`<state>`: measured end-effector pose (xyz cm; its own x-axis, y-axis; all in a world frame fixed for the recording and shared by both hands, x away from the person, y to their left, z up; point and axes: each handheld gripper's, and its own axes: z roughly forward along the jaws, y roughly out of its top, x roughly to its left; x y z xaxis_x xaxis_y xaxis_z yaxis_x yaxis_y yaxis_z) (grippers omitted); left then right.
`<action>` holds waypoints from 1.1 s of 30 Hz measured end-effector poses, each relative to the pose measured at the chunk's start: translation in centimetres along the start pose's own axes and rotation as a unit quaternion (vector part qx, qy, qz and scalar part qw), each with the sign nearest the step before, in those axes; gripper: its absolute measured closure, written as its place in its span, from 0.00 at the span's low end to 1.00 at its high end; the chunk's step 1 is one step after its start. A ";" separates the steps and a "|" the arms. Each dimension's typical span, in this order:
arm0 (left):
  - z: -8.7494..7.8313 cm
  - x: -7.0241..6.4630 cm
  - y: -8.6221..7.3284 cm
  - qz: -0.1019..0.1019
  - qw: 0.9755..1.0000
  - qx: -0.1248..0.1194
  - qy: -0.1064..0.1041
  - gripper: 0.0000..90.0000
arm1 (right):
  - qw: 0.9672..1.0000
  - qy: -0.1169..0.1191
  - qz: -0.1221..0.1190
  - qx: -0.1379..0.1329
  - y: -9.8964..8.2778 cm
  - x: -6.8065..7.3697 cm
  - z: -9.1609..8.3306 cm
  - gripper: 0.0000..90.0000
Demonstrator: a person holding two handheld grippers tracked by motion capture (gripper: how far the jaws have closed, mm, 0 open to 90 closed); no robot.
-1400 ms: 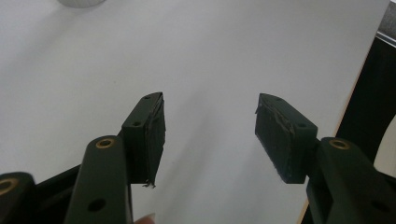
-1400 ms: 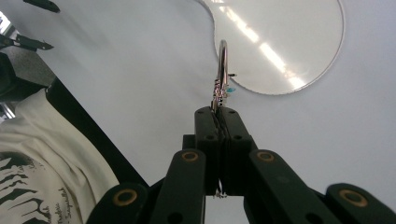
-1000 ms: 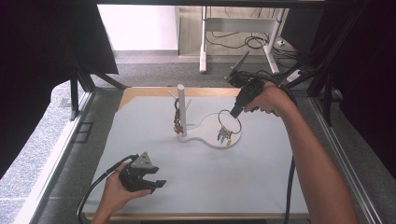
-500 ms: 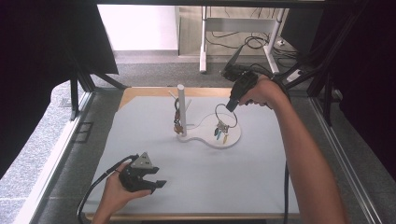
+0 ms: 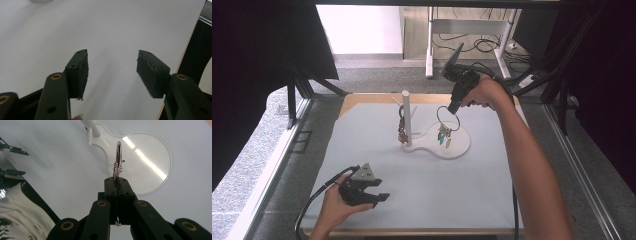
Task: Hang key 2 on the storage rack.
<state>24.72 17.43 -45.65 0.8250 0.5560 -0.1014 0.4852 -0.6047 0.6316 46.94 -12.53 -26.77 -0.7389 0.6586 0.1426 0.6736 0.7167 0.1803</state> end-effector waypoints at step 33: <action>-0.4 -0.1 -0.2 0.000 1.000 -0.007 0.001 0.48 | 1.000 -0.001 -0.013 0.001 4.0 0.7 2.1 0.98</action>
<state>24.40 17.70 -45.45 0.8240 0.5577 -0.0999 0.4818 -0.5969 0.6415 49.13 -8.70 -27.98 -0.7567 0.6396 0.1351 0.6535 0.7347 0.1821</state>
